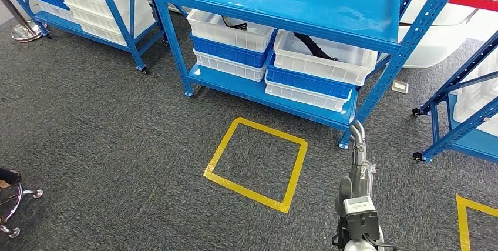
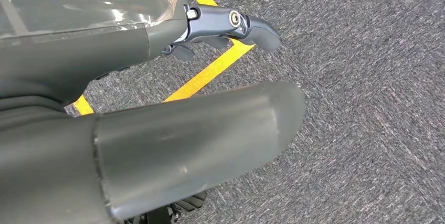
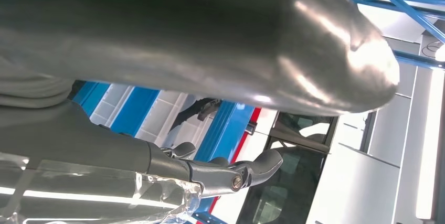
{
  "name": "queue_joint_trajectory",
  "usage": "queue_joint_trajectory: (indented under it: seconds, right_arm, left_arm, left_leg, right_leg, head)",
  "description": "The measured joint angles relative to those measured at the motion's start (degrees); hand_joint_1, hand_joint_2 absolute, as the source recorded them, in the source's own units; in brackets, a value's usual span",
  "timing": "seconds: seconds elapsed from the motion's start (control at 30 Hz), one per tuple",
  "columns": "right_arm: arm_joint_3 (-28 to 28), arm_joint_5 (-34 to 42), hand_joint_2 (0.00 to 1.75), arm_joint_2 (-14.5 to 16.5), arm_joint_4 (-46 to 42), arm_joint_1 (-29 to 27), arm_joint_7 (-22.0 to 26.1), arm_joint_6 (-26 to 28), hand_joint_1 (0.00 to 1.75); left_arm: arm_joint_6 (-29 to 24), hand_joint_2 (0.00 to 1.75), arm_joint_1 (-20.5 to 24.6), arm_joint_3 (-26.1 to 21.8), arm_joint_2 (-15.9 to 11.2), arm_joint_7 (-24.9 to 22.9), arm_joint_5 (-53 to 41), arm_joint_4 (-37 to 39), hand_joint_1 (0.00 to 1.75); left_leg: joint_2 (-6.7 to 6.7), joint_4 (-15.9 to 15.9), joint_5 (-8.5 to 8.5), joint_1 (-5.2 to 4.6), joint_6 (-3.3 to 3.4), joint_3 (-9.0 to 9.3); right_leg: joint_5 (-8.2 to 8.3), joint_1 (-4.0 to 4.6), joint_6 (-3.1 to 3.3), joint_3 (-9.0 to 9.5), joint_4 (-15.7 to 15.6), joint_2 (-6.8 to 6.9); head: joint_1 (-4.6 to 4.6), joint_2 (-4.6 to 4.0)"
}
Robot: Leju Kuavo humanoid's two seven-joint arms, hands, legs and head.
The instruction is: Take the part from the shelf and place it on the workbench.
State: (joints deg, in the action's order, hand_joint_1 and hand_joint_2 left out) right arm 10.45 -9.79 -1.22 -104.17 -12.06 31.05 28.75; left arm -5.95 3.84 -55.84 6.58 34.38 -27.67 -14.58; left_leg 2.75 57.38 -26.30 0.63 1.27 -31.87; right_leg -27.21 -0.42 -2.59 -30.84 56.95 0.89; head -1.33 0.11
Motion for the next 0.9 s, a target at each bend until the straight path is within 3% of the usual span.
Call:
queue_joint_trajectory:
  seconds: [0.6, 0.67, 0.73, 0.8, 0.9]
  right_arm:
    - [0.0, -1.9, 0.00, 0.0, -0.1, -0.4, -0.9, 1.3, 0.00]
    - [0.0, -2.2, 0.00, 0.1, -0.2, -0.4, -1.2, 1.3, 0.00]
    - [0.0, -2.6, 0.00, 0.2, -0.4, -0.4, -1.3, 1.2, 0.00]
    - [0.0, -3.0, 0.00, 0.3, -0.7, -0.3, -1.4, 0.9, 0.00]
    - [-0.1, -3.5, 0.00, 0.4, -0.7, -0.4, -1.7, 0.4, 0.00]
  left_arm:
    - [-0.2, 0.00, 0.1, 0.0, -0.1, 0.2, -1.0, 0.0, 0.00]
    - [-0.2, 0.00, 0.1, 0.0, -0.2, 0.2, -1.1, 0.0, 0.00]
    - [-0.2, 0.00, 0.2, 0.0, -0.2, 0.3, -1.3, 0.0, 0.00]
    - [-0.3, 0.00, 0.3, 0.0, 0.0, 0.4, -1.5, 0.0, 0.00]
    - [-0.3, 0.00, 0.4, 0.0, 0.2, 0.4, -1.7, -0.1, 0.00]
  left_leg:
    - [0.00, 0.1, -0.05, -0.65, -0.05, -0.01]
    - [-0.02, 0.1, -0.20, -0.75, 0.31, -0.09]
    - [-0.03, -1.1, 0.19, -0.59, 1.08, 0.54]
    - [0.03, -3.0, 1.09, 0.02, 1.69, 1.66]
    - [0.08, -3.7, 1.42, 0.44, 1.77, 2.00]
  right_leg:
    - [0.02, -0.32, -0.04, -0.01, 0.0, 0.00]
    - [0.20, -0.83, -0.29, 0.20, -0.4, 0.03]
    - [0.39, -1.01, -0.69, 0.58, -1.0, 0.07]
    - [-0.87, -0.70, -0.54, -0.54, 1.3, -0.18]
    - [-4.48, -1.00, -0.13, -5.26, 10.2, -0.61]
  head:
    - [0.00, 0.00]
    - [0.02, 0.00]
    - [0.05, 0.00]
    - [-0.06, 0.00]
    - [-0.20, 0.00]
